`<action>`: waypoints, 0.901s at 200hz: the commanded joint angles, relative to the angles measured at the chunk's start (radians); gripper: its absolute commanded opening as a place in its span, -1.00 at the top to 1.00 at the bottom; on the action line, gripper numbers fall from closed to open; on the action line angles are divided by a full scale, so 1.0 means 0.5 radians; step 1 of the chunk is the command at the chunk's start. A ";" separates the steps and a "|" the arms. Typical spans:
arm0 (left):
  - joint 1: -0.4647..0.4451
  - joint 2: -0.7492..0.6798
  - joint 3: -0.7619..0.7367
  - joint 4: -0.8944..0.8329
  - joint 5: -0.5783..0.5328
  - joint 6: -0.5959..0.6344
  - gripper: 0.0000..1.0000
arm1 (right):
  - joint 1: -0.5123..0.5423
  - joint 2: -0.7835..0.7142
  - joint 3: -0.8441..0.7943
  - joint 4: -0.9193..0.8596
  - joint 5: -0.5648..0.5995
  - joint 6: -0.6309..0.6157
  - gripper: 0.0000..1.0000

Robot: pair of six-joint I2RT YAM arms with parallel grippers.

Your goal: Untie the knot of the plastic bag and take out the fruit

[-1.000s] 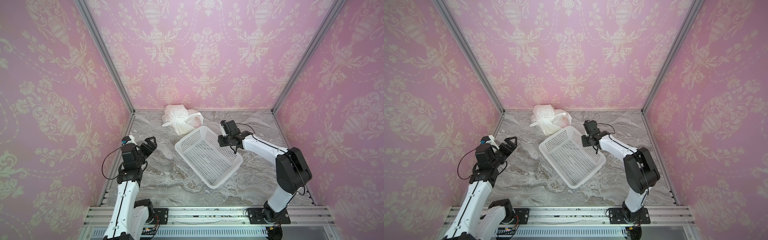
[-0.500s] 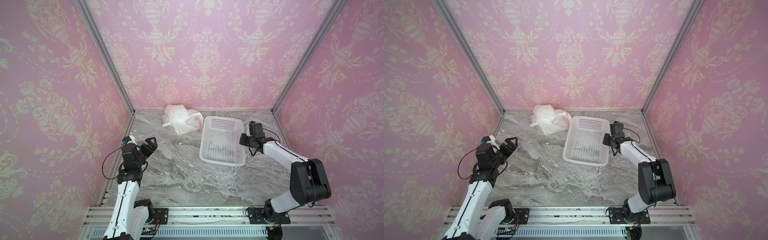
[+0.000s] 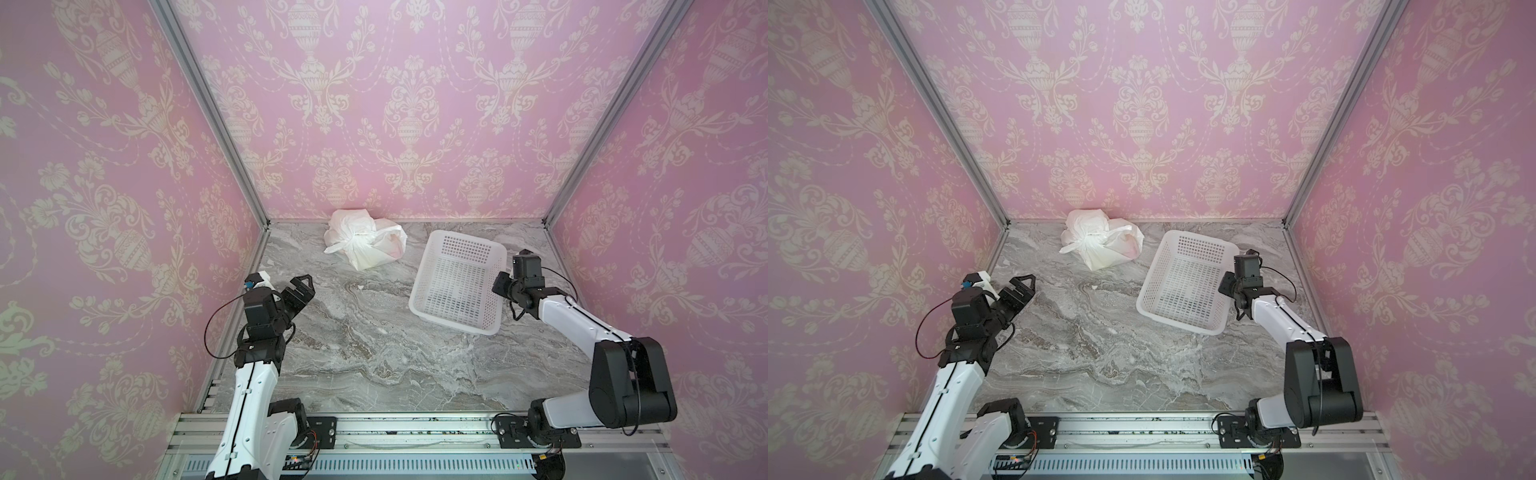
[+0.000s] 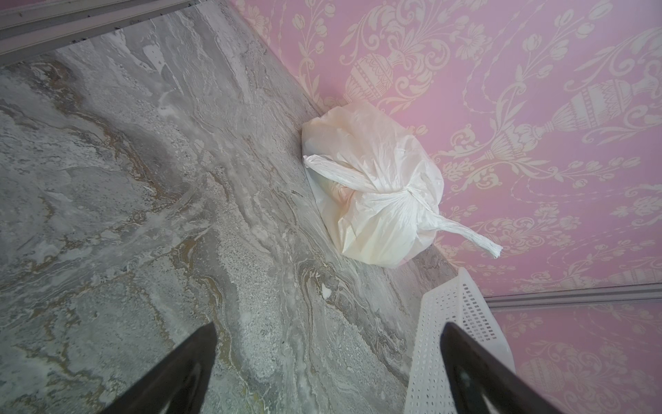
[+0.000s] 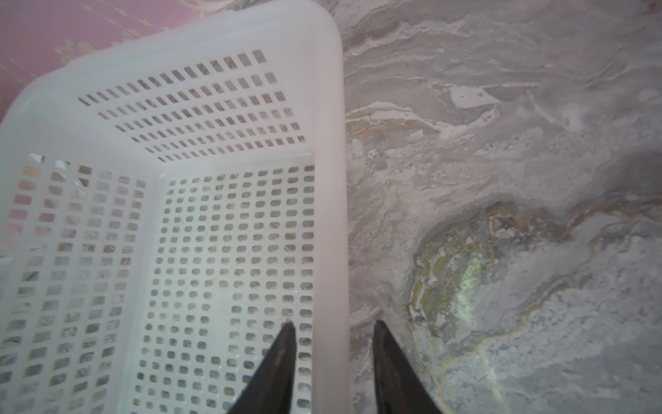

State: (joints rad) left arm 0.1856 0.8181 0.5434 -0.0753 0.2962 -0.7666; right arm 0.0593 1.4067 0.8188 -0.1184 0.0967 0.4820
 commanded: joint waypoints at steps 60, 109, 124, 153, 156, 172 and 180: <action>-0.012 -0.047 0.091 -0.073 -0.104 0.092 -0.98 | 0.703 -0.634 0.017 -0.122 0.515 -0.214 -0.24; -0.012 -0.047 0.089 -0.064 -0.076 0.071 -0.99 | 1.375 -0.242 0.378 0.155 0.500 -0.367 -0.33; -0.012 -0.059 0.086 -0.058 -0.065 0.066 -0.98 | 1.483 0.032 0.602 0.126 0.520 -0.401 -0.43; -0.012 -0.069 0.086 -0.060 -0.056 0.059 -0.99 | 1.559 0.553 1.087 0.047 0.551 -0.462 -0.55; -0.012 -0.071 0.086 -0.061 -0.054 0.056 -0.99 | 1.560 0.601 1.133 0.033 0.554 -0.464 -0.56; -0.012 -0.068 0.085 -0.058 -0.049 0.057 -0.98 | 1.560 0.850 1.384 -0.061 0.608 -0.475 -0.61; -0.014 -0.068 0.086 -0.055 -0.049 0.054 -0.98 | 1.560 0.966 1.501 -0.109 0.641 -0.487 -0.66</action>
State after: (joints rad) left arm 0.1856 0.7956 0.5625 -0.0959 0.2707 -0.7490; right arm 0.8417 1.7607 1.4315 -0.0933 0.3538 0.2775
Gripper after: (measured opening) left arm 0.992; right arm 0.803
